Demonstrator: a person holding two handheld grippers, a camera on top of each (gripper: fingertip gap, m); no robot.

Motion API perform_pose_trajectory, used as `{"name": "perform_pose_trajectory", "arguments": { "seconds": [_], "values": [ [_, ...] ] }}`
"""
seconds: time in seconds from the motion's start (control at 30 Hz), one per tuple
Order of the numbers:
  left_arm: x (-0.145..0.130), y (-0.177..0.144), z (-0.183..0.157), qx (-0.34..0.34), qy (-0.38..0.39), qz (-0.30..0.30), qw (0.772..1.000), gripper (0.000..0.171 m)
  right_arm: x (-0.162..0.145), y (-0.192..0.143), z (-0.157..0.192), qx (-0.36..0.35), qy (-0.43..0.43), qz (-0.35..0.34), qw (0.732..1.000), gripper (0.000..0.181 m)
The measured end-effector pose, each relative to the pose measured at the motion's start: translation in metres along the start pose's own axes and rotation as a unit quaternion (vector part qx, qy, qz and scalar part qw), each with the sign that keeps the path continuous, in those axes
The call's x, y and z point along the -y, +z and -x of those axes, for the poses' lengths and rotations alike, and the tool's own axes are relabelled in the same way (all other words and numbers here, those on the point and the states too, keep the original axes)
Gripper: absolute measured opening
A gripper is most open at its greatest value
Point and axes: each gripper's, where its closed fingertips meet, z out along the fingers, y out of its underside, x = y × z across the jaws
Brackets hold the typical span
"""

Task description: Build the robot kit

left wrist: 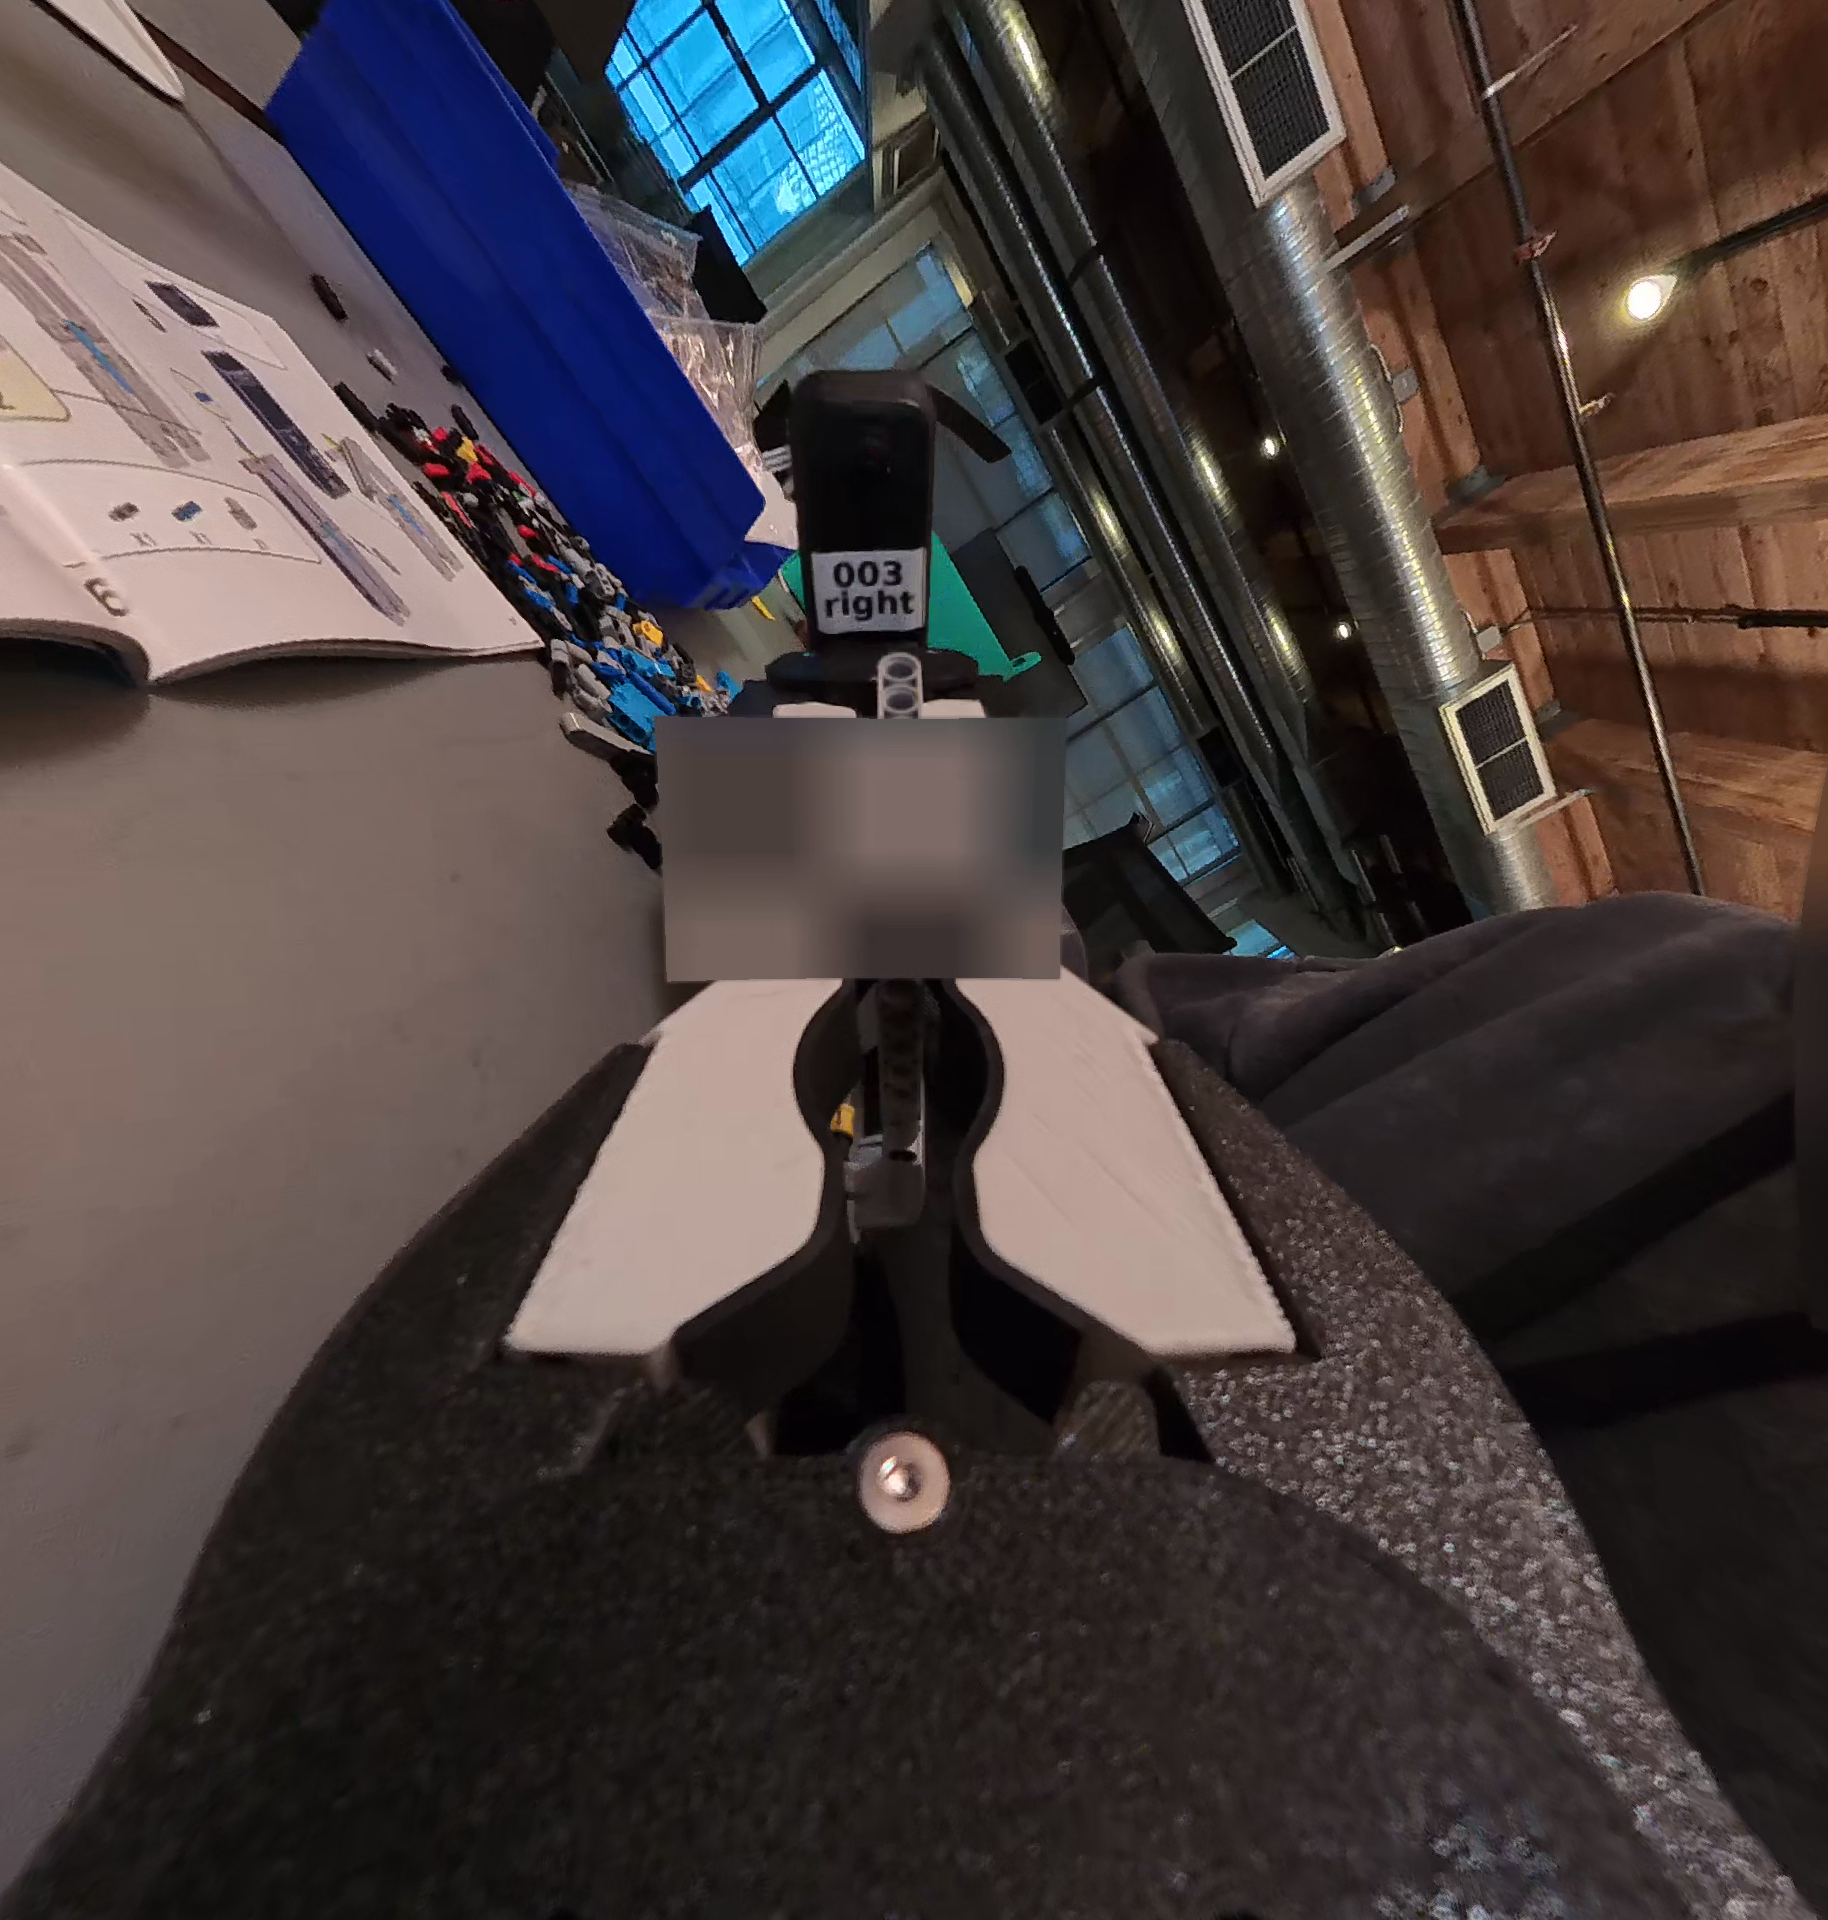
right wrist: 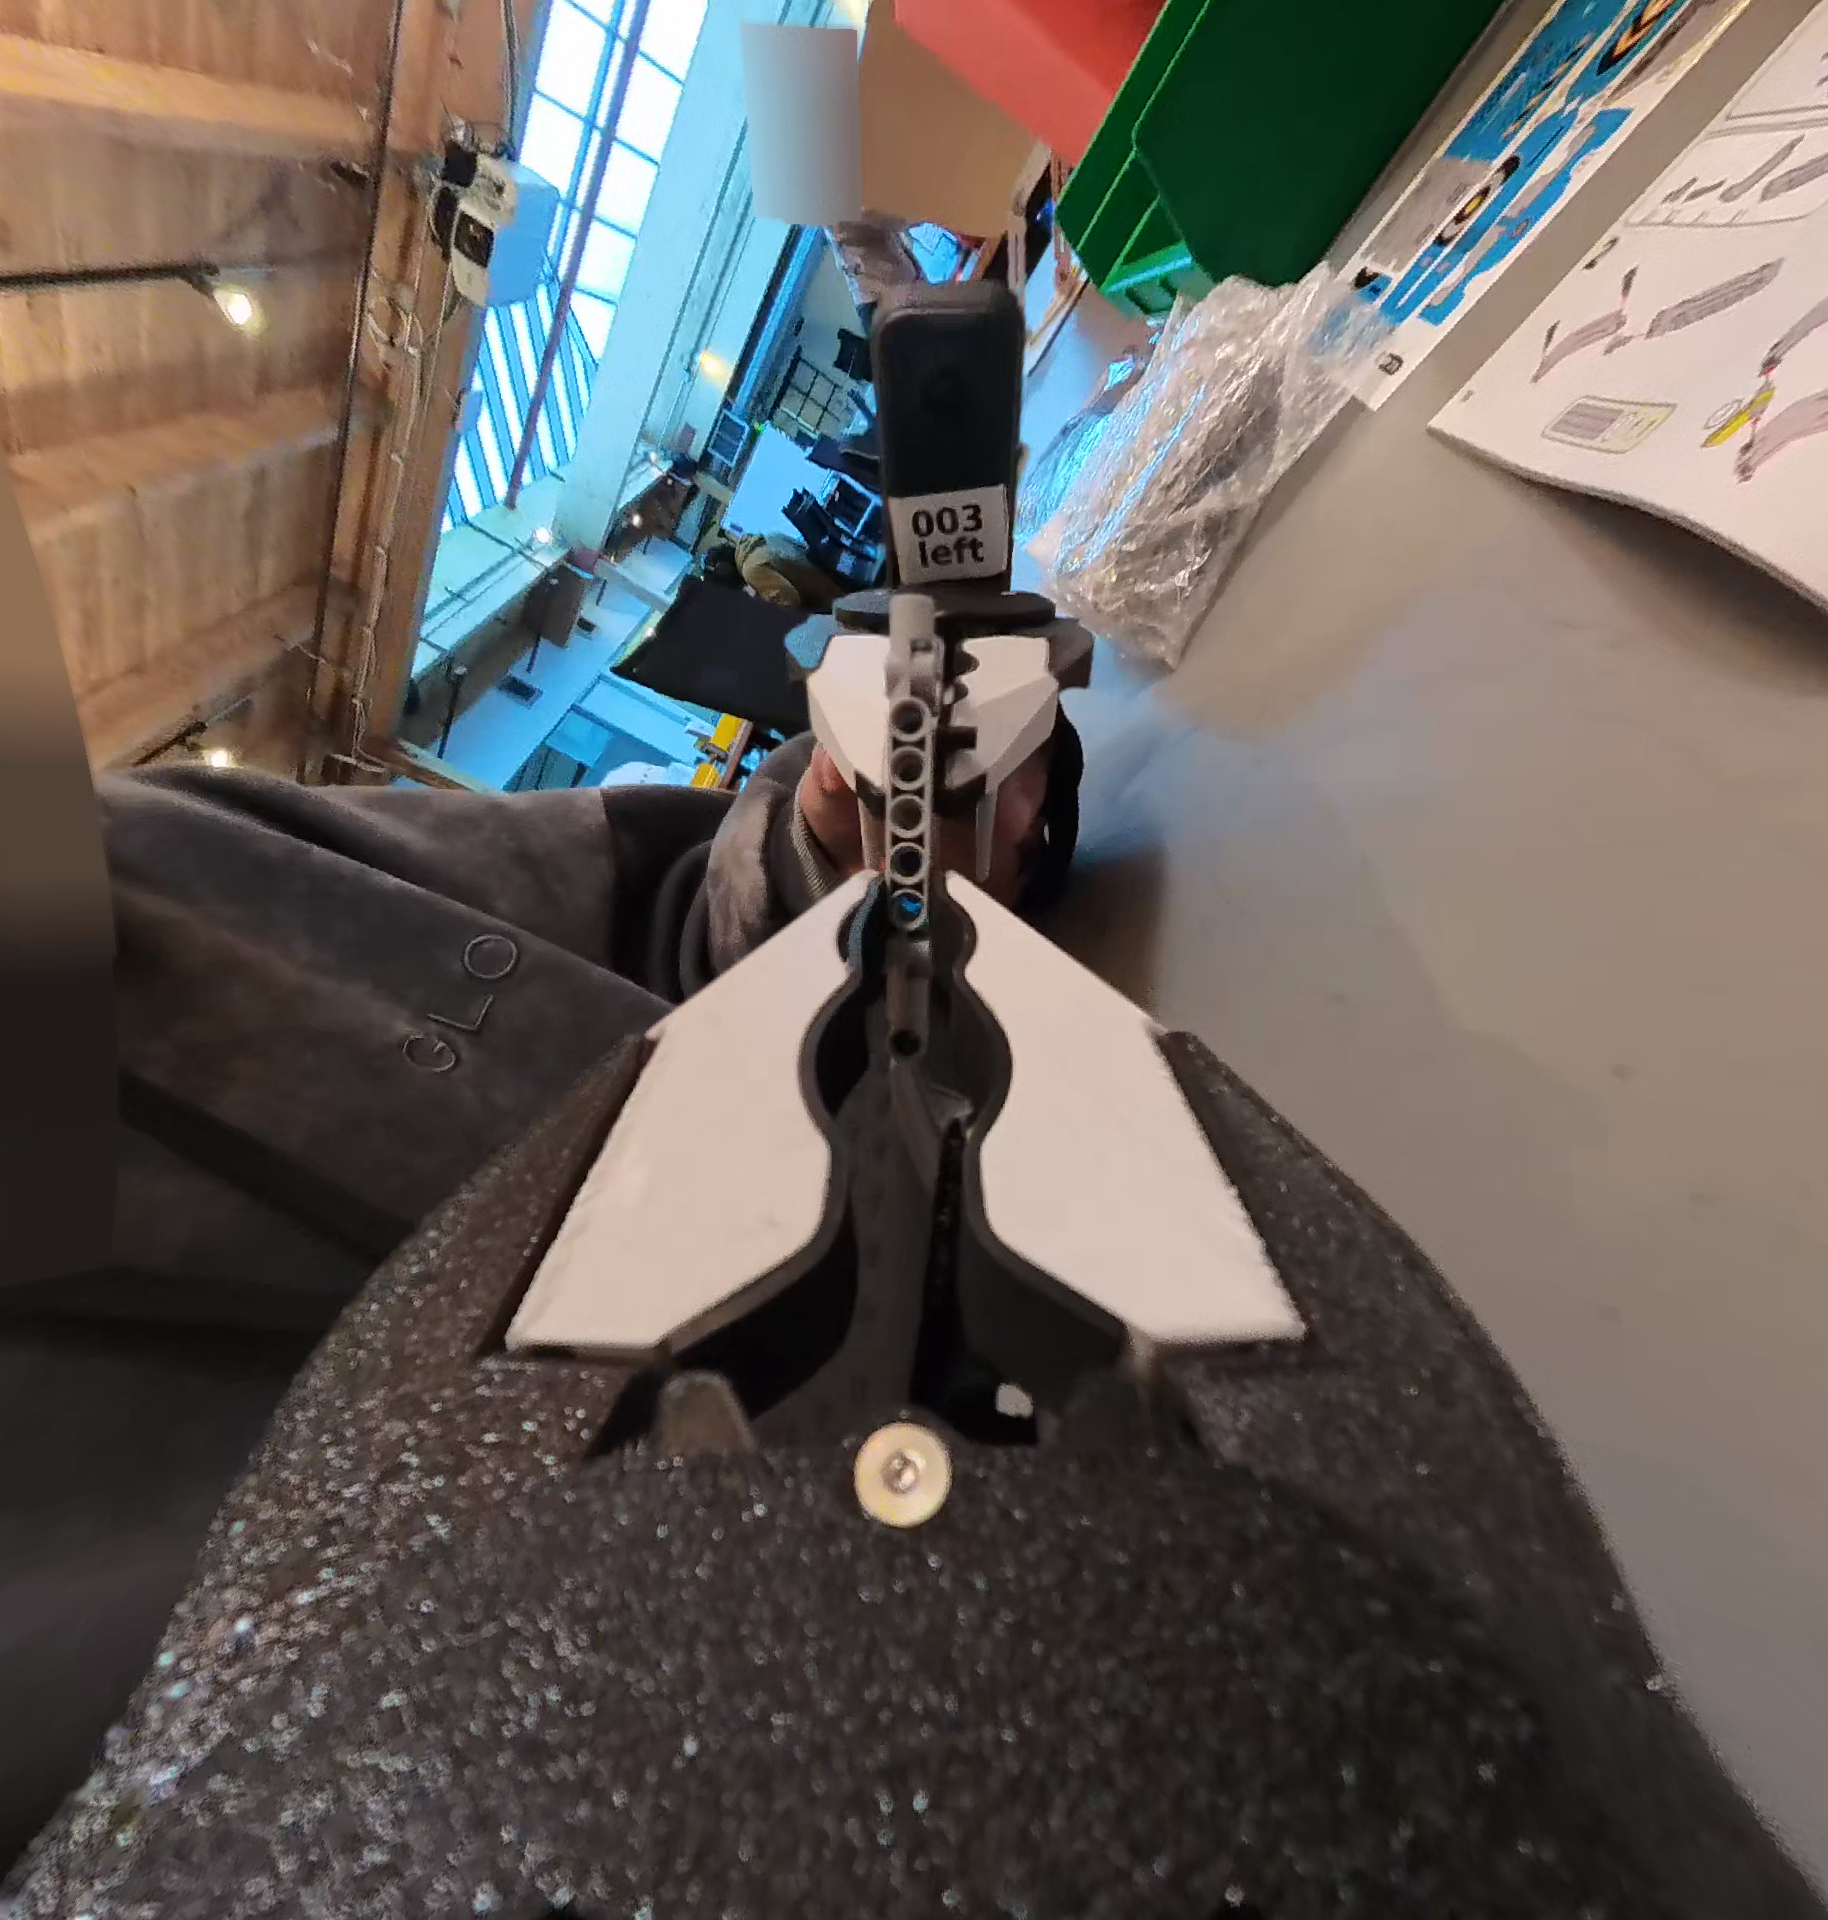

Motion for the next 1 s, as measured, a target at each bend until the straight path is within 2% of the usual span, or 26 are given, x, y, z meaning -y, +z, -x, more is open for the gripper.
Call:
{"name": "perform_pose_trajectory", "arguments": {
  "seconds": [0.07,0.13,0.17,0.27,0.33,0.5,0.7,0.87,0.93,0.97,1.0],
  "values": [
    [0.001,0.001,-0.003,-0.002,0.009,-0.003,1.0,0.008,0.007,-0.002,0.001,0.003,0.001,-0.021,1.0,0.006],
    [-0.001,0.004,-0.006,-0.006,0.013,0.003,1.0,0.028,0.018,-0.01,0.01,0.046,0.027,-0.06,0.997,0.005],
    [-0.003,0.007,-0.008,-0.01,0.018,0.009,1.0,0.027,0.02,-0.013,0.011,0.051,0.032,-0.064,0.996,0.005],
    [-0.007,0.014,-0.013,-0.008,0.049,0.017,0.999,0.009,0.018,-0.009,0.011,0.047,0.027,-0.06,0.997,0.005],
    [-0.007,0.014,-0.012,0.003,0.062,0.014,0.998,0.006,0.016,-0.006,0.013,0.051,0.027,-0.057,0.997,0.005],
    [-0.012,0.016,-0.012,0.007,0.067,0.022,0.997,0.005,0.015,-0.004,0.015,0.065,0.044,-0.058,0.995,0.006],
    [-0.009,0.014,-0.006,0.016,0.045,0.009,0.999,0.004,0.013,-0.001,0.007,0.028,0.031,-0.059,0.997,0.005],
    [-0.008,0.014,-0.004,0.013,0.032,0.009,0.999,0.004,0.016,-0.002,0.004,0.039,0.05,-0.064,0.996,0.007],
    [-0.007,0.012,-0.005,0.007,0.028,0.011,1.0,0.005,0.014,-0.003,0.006,0.044,0.043,-0.048,0.997,0.009],
    [-0.004,0.009,-0.004,0.007,0.025,0.003,1.0,0.004,0.011,-0.006,0.004,0.031,0.033,-0.033,0.998,0.019],
    [-0.003,0.007,-0.005,0.003,0.022,0.0,1.0,0.005,0.005,-0.007,0.003,0.024,0.022,-0.013,0.999,0.015]
  ]
}}
